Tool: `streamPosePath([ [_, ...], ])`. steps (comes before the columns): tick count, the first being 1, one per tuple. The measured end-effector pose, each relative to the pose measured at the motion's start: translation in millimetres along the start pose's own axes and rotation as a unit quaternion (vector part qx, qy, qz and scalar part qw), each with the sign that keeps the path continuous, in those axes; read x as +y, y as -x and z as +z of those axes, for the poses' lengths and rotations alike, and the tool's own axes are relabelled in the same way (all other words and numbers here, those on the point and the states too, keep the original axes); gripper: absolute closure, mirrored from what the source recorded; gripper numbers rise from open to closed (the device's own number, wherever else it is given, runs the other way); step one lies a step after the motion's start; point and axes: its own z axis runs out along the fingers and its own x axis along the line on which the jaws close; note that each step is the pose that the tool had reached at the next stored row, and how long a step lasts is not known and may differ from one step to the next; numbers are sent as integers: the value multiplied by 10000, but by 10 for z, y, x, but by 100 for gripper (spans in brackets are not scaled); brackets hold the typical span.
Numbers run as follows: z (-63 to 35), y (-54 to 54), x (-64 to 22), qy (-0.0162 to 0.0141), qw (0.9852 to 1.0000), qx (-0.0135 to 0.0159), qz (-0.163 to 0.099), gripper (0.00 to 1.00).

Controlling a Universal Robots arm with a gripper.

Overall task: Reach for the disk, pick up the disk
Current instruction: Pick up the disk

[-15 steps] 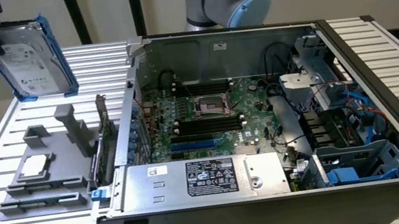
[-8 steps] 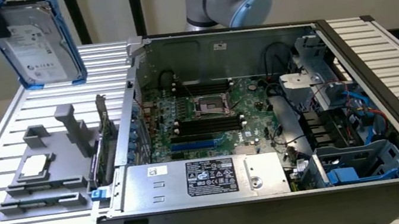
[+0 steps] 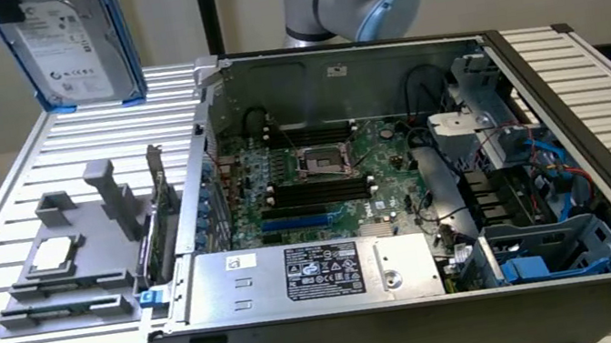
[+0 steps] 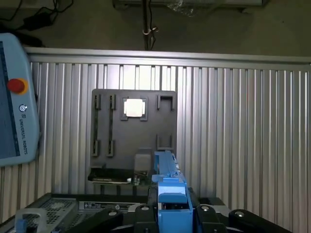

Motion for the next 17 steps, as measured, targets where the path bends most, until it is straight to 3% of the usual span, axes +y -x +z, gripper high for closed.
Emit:
streamPosePath([
  [6, -118, -57, -256, 33, 10000, -17, 0, 67],
  [17, -140, -190, -753, 59, 10000, -25, 1, 67],
])
